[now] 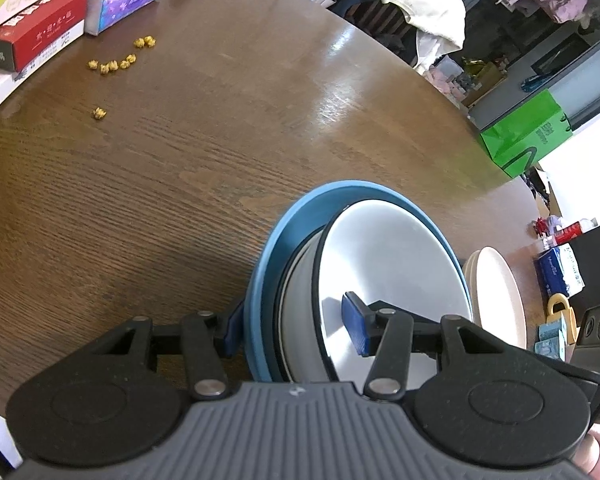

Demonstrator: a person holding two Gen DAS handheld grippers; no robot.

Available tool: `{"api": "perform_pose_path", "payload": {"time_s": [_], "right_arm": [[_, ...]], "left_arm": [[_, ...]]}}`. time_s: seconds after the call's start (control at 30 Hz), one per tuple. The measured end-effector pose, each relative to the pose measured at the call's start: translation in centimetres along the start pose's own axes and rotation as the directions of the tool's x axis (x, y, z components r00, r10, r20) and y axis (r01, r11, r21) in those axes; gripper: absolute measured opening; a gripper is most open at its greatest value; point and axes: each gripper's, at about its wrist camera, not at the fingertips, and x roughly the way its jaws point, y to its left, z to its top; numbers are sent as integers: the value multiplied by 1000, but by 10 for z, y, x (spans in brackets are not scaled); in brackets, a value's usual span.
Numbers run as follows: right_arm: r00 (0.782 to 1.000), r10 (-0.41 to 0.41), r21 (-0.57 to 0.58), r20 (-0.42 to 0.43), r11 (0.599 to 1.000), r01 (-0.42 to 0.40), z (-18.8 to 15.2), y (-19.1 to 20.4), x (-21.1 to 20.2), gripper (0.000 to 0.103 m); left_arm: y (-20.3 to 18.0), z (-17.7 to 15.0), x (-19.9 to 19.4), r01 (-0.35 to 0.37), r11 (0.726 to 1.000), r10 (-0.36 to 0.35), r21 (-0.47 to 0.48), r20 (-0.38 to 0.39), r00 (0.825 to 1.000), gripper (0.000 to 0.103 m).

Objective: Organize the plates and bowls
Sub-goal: 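Carry the blue bowl stack with both grippers toward the cream plate stack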

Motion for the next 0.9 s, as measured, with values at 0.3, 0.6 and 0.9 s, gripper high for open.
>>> {"api": "perform_pose_path", "payload": {"time_s": [0.3, 0.6, 0.9], "right_arm": [[999, -11, 21, 30, 1000, 11, -9, -1, -14, 43], [998, -23, 32, 51, 999, 21, -13, 0, -21, 43], [997, -34, 51, 75, 998, 30, -16, -6, -36, 42]], "left_arm": [[-5, -4, -6, 13, 1000, -13, 25, -7, 1000, 50], [-12, -5, -11, 29, 999, -29, 43, -8, 1000, 50], [-24, -7, -11, 41, 997, -40, 66, -14, 999, 50]]}}
